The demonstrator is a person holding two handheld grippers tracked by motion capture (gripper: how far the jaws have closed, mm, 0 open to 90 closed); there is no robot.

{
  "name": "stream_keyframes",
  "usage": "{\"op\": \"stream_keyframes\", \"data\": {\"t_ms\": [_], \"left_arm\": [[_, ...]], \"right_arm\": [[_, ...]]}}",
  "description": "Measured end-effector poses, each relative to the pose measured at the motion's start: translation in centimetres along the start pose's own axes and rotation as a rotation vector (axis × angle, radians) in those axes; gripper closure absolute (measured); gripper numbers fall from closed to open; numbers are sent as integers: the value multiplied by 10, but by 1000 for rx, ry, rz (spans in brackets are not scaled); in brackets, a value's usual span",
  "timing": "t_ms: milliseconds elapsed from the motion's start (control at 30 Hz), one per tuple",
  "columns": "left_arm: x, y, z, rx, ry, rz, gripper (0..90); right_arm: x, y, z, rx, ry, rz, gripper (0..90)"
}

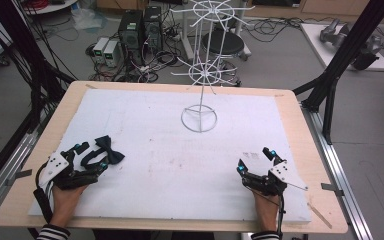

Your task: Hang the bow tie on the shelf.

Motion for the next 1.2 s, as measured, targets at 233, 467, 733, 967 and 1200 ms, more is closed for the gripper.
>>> {"op": "stream_keyframes", "data": {"t_ms": [233,467,733,967,1200], "left_arm": [[3,3,1,-19,-2,-26,120],[0,18,4,-30,-5,-37,120],[-7,32,8,-75,-19,-56,120],[-11,30,7,-169,-33,-72,120],[-12,28,2,-290,-59,-102,129]], "right_arm": [[0,0,0,4,1,0,38],[0,0,0,3,-1,1,38],[0,0,0,3,-2,0,38],[0,0,0,3,-1,1,38],[0,0,0,2,-1,0,38]]}}
Point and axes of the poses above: each handheld gripper's, and its own axes: z roughly backward along the jaws, y roughly out of its top, x roughly to its right, the point moved 8 cm from there along -z, roughly forward along the jaws, and after that the axes turned 4 degrees about -z, right-handed, at the moved point
